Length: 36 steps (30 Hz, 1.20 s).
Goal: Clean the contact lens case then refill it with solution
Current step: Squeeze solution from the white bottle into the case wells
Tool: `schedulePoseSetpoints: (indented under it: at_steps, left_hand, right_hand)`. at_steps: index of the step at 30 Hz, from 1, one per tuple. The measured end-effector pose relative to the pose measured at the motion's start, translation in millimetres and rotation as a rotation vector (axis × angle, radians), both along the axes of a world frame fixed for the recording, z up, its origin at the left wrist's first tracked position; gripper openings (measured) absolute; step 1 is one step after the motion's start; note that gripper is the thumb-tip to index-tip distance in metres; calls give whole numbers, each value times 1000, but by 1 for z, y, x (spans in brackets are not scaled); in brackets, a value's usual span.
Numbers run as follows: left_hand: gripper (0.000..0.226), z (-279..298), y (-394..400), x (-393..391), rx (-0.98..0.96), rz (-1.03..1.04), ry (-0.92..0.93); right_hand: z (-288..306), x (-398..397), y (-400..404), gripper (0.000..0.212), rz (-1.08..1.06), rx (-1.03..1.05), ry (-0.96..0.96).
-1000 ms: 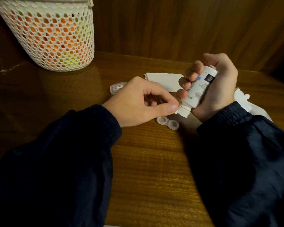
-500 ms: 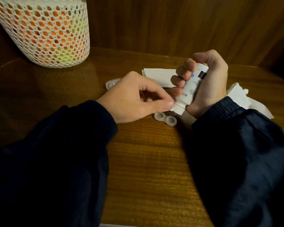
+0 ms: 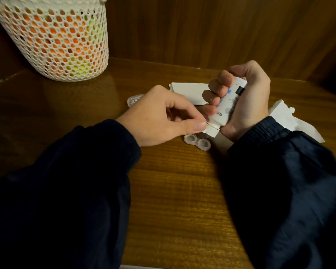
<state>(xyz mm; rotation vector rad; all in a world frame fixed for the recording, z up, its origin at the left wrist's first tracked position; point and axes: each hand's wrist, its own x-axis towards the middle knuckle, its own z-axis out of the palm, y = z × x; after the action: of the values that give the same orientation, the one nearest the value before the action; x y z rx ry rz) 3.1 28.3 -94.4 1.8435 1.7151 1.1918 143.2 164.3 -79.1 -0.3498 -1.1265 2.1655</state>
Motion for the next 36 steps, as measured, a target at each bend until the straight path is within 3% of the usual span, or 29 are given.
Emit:
schedulePoseSetpoints:
  at_steps: [30, 36]
  left_hand:
    - [12, -1, 1, -1, 9, -5, -4]
    - [15, -3, 4, -2, 34, 41, -45]
  right_hand:
    - [1, 0, 1, 36, -23, 22, 0]
    - [5, 2, 6, 42, -15, -91, -10]
